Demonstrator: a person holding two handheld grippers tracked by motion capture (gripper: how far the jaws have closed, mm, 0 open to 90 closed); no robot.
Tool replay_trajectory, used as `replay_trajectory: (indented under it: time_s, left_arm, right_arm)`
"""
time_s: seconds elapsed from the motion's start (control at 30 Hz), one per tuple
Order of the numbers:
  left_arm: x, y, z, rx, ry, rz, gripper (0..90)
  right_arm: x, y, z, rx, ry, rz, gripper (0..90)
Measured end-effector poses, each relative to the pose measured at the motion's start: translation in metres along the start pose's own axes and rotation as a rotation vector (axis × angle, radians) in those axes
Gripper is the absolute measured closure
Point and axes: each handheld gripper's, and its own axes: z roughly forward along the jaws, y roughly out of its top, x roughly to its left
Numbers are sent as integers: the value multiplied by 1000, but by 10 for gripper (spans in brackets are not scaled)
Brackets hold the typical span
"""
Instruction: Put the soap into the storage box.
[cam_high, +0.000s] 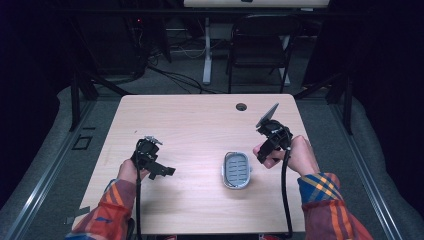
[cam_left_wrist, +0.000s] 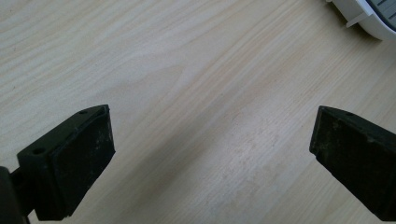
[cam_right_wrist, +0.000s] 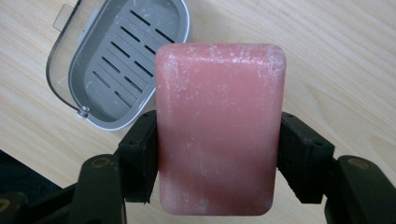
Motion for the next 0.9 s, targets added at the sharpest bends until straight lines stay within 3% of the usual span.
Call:
replay_trajectory:
  time_s: [0.9]
  left_arm:
    - [0, 1, 1, 1, -4, 3, 0]
  right_arm:
    - [21, 24, 6, 30, 1, -50, 371]
